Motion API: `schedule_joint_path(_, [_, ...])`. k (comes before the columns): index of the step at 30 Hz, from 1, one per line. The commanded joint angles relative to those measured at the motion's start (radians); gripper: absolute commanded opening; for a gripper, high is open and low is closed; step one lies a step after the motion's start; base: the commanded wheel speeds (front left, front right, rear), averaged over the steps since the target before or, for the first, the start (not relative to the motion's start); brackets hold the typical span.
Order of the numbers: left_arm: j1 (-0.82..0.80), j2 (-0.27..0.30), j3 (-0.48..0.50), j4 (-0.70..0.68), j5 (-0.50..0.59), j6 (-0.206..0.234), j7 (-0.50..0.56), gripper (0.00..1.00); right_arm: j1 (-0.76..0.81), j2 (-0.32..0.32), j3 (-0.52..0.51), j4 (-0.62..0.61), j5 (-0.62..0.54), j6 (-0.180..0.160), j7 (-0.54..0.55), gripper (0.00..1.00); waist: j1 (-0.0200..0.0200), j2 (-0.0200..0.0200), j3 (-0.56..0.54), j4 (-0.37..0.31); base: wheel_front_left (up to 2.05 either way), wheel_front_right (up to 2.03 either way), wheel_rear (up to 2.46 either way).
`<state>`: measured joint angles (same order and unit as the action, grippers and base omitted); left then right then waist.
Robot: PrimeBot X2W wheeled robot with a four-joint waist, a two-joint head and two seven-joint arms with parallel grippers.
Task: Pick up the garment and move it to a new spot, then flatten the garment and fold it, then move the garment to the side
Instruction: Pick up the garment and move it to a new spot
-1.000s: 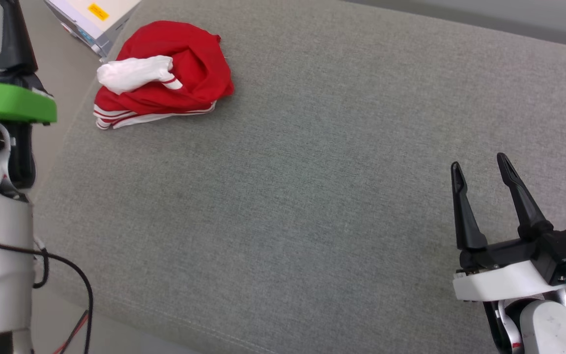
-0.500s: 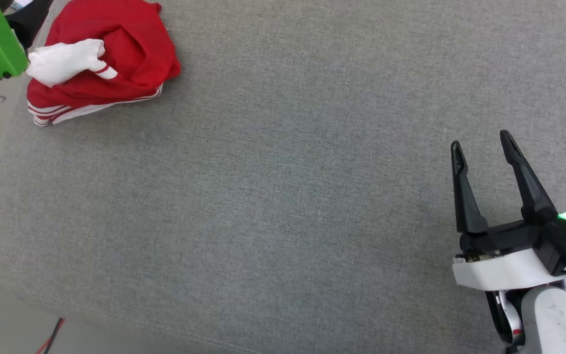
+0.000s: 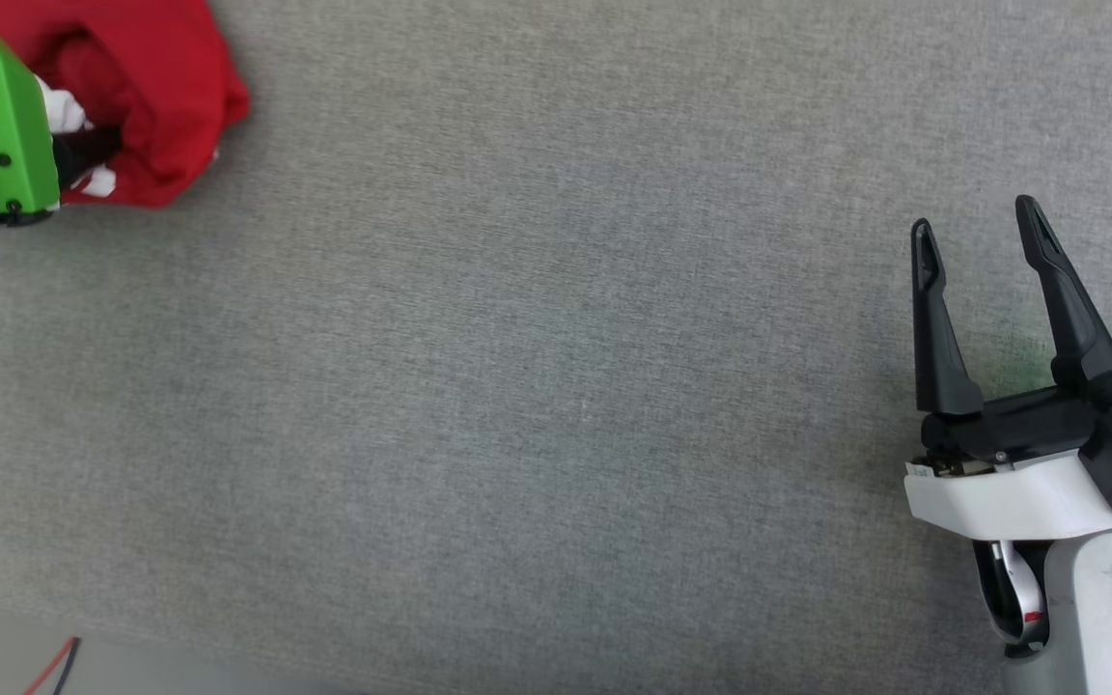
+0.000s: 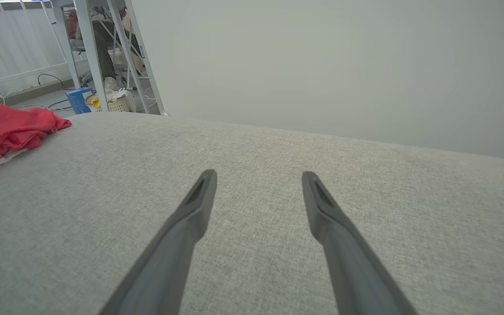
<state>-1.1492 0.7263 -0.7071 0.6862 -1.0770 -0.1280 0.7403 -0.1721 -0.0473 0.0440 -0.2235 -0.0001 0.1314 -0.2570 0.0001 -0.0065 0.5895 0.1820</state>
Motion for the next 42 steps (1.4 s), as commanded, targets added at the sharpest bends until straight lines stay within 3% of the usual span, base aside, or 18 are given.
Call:
schedule_joint_path(1, [0.006,-0.003,-0.022,0.02,0.011,-0.003,0.006,1.0,-0.018,-0.003,-0.003,-0.005,0.0,-0.001,-0.005,1.0,-0.0001,0.0065,0.03,-0.024,0.0,0.0,0.0])
schedule_joint_path(4, [0.026,-0.019,-0.106,0.056,0.012,-0.003,0.01,1.0,-0.024,-0.003,-0.014,-0.004,0.0,-0.001,-0.005,1.0,-0.0001,0.0065,0.045,-0.024,0.0,0.0,0.0])
schedule_joint_path(9, [0.03,-0.031,-0.159,0.061,-0.016,-0.003,-0.011,1.0,-0.032,-0.003,-0.015,0.002,0.003,-0.001,-0.005,1.0,-0.0001,0.0065,0.041,-0.015,0.0,0.0,0.0])
schedule_joint_path(10, [0.027,-0.029,-0.17,0.058,-0.021,-0.003,-0.016,0.3,-0.034,-0.003,-0.014,0.005,0.004,-0.001,-0.005,1.0,-0.0001,0.0065,0.035,-0.012,0.0,0.0,0.0])
schedule_joint_path(11, [0.024,-0.026,-0.178,0.056,-0.026,-0.003,-0.02,0.0,-0.034,-0.003,-0.013,0.007,0.006,-0.001,-0.005,1.0,-0.0001,0.0065,0.03,-0.01,0.0,0.0,0.0])
schedule_joint_path(21, [-0.062,0.038,-0.22,0.04,-0.041,-0.003,-0.133,0.0,0.0,-0.003,-0.014,0.043,0.066,-0.001,-0.005,1.0,-0.0001,0.0065,-0.107,0.009,0.0,0.0,0.0])
schedule_joint_path(30, [-0.164,0.106,-0.287,-0.104,-0.004,-0.003,-0.21,0.0,0.047,-0.003,-0.026,0.064,0.125,-0.001,-0.005,1.0,-0.0001,0.0065,-0.229,-0.008,0.0,0.0,0.0])
schedule_joint_path(35, [-0.228,0.098,-0.351,-0.209,0.036,-0.003,-0.226,0.0,0.072,-0.003,-0.033,0.07,0.149,-0.001,-0.005,1.0,-0.0001,0.0065,-0.274,-0.035,0.0,0.0,0.0])
schedule_joint_path(42, [-0.296,0.043,-0.444,-0.322,0.058,-0.003,-0.223,0.0,0.074,-0.003,-0.034,0.068,0.186,-0.001,-0.005,1.0,-0.0001,0.0065,-0.294,-0.113,0.0,0.0,0.0])
